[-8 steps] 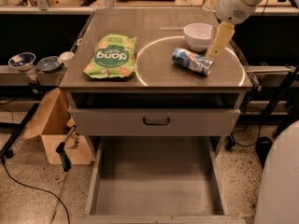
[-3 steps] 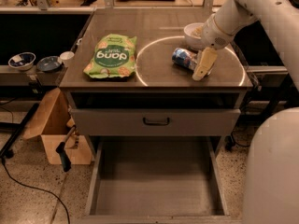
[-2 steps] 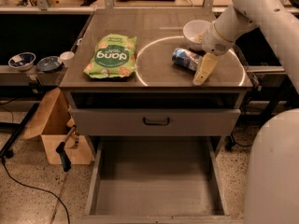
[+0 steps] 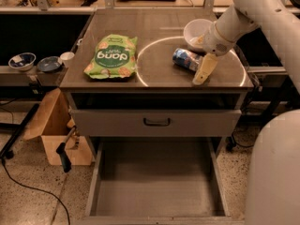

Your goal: Place redbull can into middle drawer

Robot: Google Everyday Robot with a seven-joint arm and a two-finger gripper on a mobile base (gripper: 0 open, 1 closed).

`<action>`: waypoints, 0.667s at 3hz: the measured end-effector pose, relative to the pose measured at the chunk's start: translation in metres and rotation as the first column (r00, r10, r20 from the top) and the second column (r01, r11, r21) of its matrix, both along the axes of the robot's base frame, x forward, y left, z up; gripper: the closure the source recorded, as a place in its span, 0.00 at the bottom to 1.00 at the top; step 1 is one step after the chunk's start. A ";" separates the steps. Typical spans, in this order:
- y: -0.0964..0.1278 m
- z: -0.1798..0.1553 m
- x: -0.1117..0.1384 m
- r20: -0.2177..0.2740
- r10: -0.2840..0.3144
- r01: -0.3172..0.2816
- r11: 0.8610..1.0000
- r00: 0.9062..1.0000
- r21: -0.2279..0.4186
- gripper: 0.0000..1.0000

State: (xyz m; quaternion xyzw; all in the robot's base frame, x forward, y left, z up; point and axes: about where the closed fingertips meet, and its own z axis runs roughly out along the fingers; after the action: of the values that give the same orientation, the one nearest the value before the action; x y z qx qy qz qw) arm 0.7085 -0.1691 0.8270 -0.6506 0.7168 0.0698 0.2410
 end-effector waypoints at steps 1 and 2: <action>0.000 0.000 0.000 0.000 0.000 0.000 1.000 1.000 0.000 0.42; 0.000 0.000 0.000 0.000 0.000 0.000 1.000 1.000 0.000 0.65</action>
Offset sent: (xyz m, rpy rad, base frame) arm 0.0000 0.0000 0.0000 0.0000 0.0000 0.0000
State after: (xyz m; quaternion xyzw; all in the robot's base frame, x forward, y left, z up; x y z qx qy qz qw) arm 0.7085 -0.1691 0.8270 -0.6506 0.7168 0.0698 0.2409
